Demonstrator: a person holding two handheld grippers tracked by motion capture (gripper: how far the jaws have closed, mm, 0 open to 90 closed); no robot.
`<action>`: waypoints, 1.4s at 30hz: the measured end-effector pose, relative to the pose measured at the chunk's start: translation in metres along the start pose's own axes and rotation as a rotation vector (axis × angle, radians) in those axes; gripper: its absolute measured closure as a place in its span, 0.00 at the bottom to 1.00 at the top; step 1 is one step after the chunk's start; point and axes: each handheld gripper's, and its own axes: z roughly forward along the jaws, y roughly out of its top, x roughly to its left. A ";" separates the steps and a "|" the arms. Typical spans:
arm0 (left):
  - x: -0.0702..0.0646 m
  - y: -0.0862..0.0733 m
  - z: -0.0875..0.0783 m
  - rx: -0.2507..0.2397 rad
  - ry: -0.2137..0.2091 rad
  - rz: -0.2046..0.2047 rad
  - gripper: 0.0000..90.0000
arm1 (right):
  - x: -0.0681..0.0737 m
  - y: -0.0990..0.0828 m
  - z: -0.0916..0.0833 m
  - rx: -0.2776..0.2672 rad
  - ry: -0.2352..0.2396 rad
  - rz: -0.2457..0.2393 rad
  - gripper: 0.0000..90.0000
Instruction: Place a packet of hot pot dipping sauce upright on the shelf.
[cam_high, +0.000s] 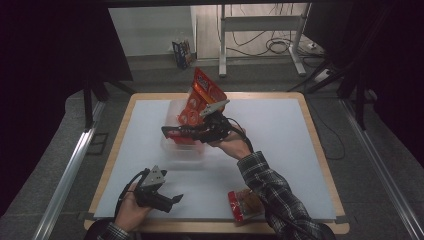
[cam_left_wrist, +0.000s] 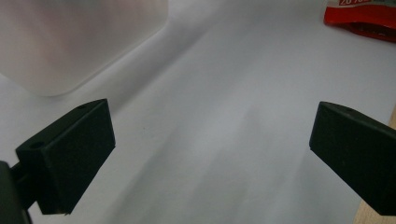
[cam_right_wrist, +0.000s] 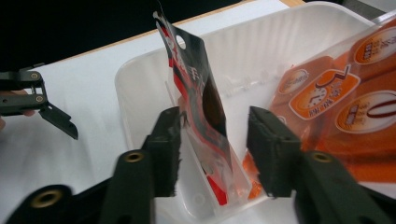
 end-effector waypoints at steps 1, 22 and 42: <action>0.000 0.000 0.000 0.000 0.000 0.001 0.00 | 0.001 -0.001 -0.001 0.000 -0.006 0.000 0.55; -0.001 0.000 0.001 0.002 -0.001 0.002 0.00 | 0.019 -0.022 -0.025 -0.010 -0.033 0.005 0.10; -0.005 0.002 0.003 0.001 -0.007 0.020 0.00 | 0.034 -0.063 -0.054 0.003 -0.053 0.025 0.01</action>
